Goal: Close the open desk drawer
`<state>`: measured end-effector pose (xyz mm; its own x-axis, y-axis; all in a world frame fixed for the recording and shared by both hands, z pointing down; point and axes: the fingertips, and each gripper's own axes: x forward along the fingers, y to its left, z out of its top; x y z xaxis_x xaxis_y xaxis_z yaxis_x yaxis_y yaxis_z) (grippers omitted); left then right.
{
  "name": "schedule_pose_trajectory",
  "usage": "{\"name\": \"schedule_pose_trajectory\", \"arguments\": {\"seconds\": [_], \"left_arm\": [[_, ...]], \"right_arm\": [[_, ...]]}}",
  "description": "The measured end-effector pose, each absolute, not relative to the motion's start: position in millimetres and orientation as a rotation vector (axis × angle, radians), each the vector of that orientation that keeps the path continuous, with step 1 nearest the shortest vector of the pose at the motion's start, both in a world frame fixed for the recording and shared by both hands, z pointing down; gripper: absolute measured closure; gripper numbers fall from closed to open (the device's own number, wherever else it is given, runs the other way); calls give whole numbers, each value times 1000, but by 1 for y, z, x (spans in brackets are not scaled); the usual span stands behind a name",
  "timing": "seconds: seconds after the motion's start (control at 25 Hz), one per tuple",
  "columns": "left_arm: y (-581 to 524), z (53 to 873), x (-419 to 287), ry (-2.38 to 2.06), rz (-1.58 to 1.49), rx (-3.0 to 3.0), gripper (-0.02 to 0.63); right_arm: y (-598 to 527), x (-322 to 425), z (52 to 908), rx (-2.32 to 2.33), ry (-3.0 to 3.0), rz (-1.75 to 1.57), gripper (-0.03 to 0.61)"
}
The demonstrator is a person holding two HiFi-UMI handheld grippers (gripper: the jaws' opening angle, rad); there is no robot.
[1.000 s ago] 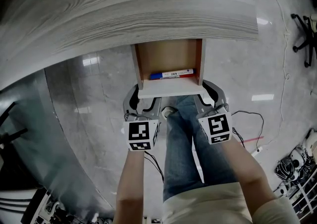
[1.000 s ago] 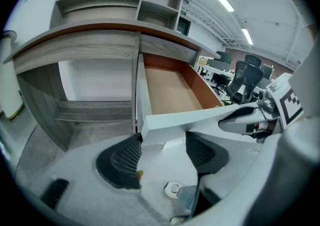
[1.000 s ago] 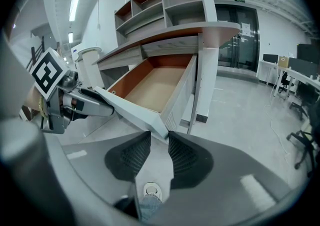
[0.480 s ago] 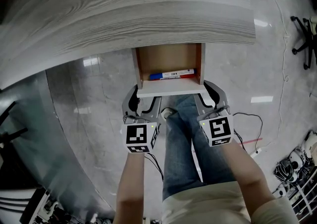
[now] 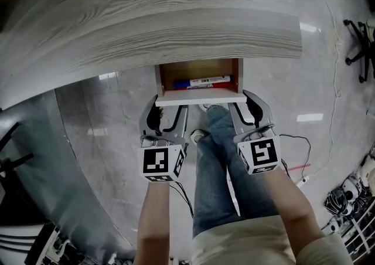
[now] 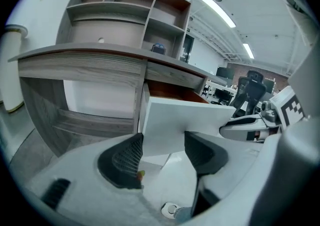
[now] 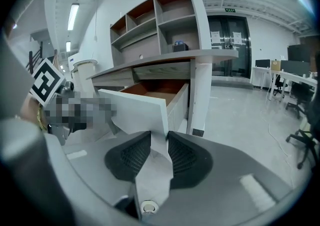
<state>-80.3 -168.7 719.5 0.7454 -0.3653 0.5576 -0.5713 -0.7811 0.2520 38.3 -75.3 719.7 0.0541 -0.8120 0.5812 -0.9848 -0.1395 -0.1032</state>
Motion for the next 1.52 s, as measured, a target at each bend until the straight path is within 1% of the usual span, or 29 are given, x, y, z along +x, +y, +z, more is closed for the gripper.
{"name": "schedule_pose_trajectory", "arguments": {"seconds": [0.4, 1.52], "left_arm": [[-191, 708, -62, -743, 647, 2559, 367], [-249, 708, -17, -778, 587, 2576, 380]], "right_arm": [[-96, 59, 706, 2068, -1805, 699, 466], [-156, 108, 706, 2118, -1789, 655, 466]]}}
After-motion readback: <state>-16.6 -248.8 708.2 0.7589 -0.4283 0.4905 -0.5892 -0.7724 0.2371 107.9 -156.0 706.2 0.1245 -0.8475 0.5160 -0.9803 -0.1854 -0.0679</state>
